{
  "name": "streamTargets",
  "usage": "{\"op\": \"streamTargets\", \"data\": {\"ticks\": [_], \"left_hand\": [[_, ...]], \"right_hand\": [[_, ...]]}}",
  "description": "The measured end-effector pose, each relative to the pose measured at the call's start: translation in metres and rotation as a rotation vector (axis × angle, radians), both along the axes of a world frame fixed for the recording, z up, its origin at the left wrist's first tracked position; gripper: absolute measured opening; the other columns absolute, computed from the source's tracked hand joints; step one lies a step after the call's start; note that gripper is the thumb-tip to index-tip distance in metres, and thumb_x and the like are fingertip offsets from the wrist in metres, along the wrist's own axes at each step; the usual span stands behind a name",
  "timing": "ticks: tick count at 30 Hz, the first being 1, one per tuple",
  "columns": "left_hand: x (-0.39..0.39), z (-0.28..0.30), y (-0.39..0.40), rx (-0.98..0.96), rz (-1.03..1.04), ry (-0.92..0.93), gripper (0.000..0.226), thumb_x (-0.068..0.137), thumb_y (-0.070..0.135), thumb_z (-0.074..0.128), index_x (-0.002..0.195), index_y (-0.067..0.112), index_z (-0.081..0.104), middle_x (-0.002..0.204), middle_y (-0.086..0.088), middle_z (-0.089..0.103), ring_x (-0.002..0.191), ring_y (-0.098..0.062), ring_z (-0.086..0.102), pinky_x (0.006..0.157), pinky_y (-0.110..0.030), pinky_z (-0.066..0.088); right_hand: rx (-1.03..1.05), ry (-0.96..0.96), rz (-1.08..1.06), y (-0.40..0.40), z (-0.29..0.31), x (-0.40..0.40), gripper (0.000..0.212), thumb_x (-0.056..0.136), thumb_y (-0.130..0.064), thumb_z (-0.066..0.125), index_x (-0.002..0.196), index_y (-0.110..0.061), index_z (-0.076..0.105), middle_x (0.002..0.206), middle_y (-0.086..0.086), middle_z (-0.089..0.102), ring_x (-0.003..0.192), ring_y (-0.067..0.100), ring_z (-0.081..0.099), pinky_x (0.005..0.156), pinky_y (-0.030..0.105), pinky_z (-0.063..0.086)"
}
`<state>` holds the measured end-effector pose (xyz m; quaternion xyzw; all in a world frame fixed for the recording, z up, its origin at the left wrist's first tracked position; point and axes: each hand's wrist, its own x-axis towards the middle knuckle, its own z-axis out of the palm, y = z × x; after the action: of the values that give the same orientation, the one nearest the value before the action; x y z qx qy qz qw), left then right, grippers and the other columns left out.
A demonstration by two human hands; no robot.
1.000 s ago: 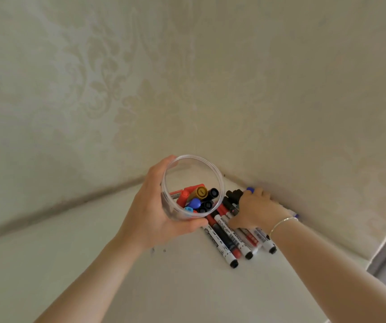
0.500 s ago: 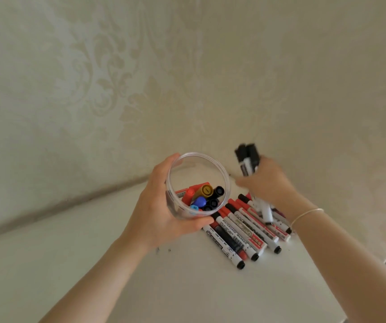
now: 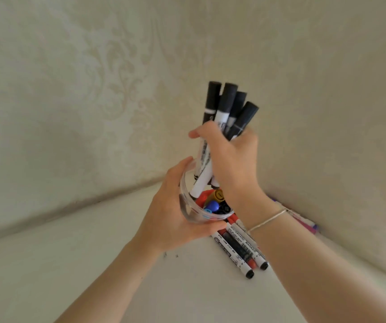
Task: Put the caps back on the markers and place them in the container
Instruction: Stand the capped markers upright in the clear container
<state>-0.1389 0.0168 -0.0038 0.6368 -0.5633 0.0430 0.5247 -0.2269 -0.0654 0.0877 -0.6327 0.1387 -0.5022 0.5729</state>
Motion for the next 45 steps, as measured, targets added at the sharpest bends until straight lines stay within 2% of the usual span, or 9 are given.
{"op": "streamTargets", "data": {"ticks": [5,12,18,26,30,34,39,42,45], "left_hand": [[0.001,0.001,-0.002,0.007,0.029,-0.018,0.112,0.053,0.037,0.091,0.144,0.013,0.031,0.139,0.007,0.047,0.13,-0.008,0.046,0.097,-0.013,0.041],[0.001,0.002,-0.002,-0.008,-0.047,0.107,0.105,0.057,0.011,0.091,0.144,0.011,0.031,0.139,0.006,0.047,0.122,0.0,0.053,0.09,-0.02,0.051],[0.004,0.003,-0.004,-0.024,-0.04,0.111,0.106,0.056,0.023,0.09,0.144,0.009,0.032,0.134,0.007,0.051,0.128,-0.008,0.049,0.095,-0.012,0.042],[0.009,0.0,-0.01,0.014,-0.039,0.121,0.109,0.058,0.027,0.092,0.146,0.018,0.029,0.139,0.001,0.049,0.129,-0.022,0.05,0.098,-0.044,0.05],[0.009,0.001,-0.01,0.012,-0.032,0.126,0.109,0.056,0.026,0.093,0.145,0.023,0.029,0.137,0.004,0.05,0.128,-0.019,0.051,0.097,-0.038,0.05],[0.005,0.004,-0.008,0.021,-0.01,0.091,0.107,0.055,0.024,0.093,0.143,0.019,0.033,0.132,0.007,0.054,0.124,-0.007,0.052,0.094,-0.012,0.044],[0.003,0.007,-0.005,0.021,0.024,0.069,0.104,0.056,0.028,0.093,0.142,0.018,0.035,0.135,0.012,0.049,0.125,0.009,0.043,0.088,0.0,0.037],[0.002,0.008,-0.004,0.0,0.042,0.057,0.099,0.056,0.024,0.092,0.133,0.036,0.032,0.128,0.02,0.047,0.119,0.02,0.04,0.084,0.005,0.033],[0.002,0.007,-0.003,-0.01,0.038,0.074,0.101,0.056,0.022,0.092,0.135,0.034,0.03,0.133,0.018,0.045,0.122,0.019,0.039,0.086,0.004,0.034]], "right_hand": [[-0.108,0.083,-0.164,0.001,-0.009,0.012,0.021,0.073,-0.027,0.063,0.067,-0.044,0.053,0.09,0.013,0.056,0.069,0.021,0.055,0.065,0.039,0.051],[-0.154,0.143,-0.21,-0.008,-0.014,0.009,0.026,0.075,-0.034,0.073,0.085,-0.013,0.062,0.066,-0.004,0.063,0.061,0.011,0.061,0.064,0.035,0.055],[-0.186,0.25,-0.076,-0.013,-0.018,0.006,0.02,0.07,-0.034,0.08,0.077,-0.019,0.068,0.068,-0.004,0.071,0.064,0.009,0.069,0.064,0.04,0.059],[-0.11,0.271,-0.156,-0.01,-0.021,0.005,0.021,0.073,-0.032,0.076,0.083,-0.017,0.065,0.069,-0.003,0.069,0.063,0.009,0.067,0.063,0.041,0.059],[-0.187,0.279,-0.263,-0.008,-0.023,0.006,0.047,0.071,-0.033,0.075,0.108,-0.027,0.047,0.077,-0.012,0.06,0.073,0.007,0.063,0.07,0.039,0.056],[-0.27,0.244,-0.26,-0.007,-0.026,0.003,0.076,0.071,-0.05,0.073,0.131,-0.044,0.026,0.112,-0.012,0.052,0.087,0.005,0.058,0.073,0.03,0.051],[-0.651,0.376,-0.39,-0.015,-0.03,0.008,0.055,0.079,-0.061,0.059,0.12,-0.034,0.034,0.093,-0.012,0.045,0.07,0.012,0.055,0.059,0.03,0.048],[-0.551,0.367,-0.269,-0.019,-0.029,0.012,0.055,0.076,-0.054,0.068,0.104,-0.025,0.031,0.068,-0.009,0.044,0.058,0.012,0.05,0.053,0.027,0.04],[-0.51,0.271,-0.265,-0.02,-0.028,0.013,0.051,0.077,-0.054,0.068,0.099,-0.024,0.034,0.067,-0.003,0.054,0.057,0.011,0.053,0.053,0.025,0.044]]}}
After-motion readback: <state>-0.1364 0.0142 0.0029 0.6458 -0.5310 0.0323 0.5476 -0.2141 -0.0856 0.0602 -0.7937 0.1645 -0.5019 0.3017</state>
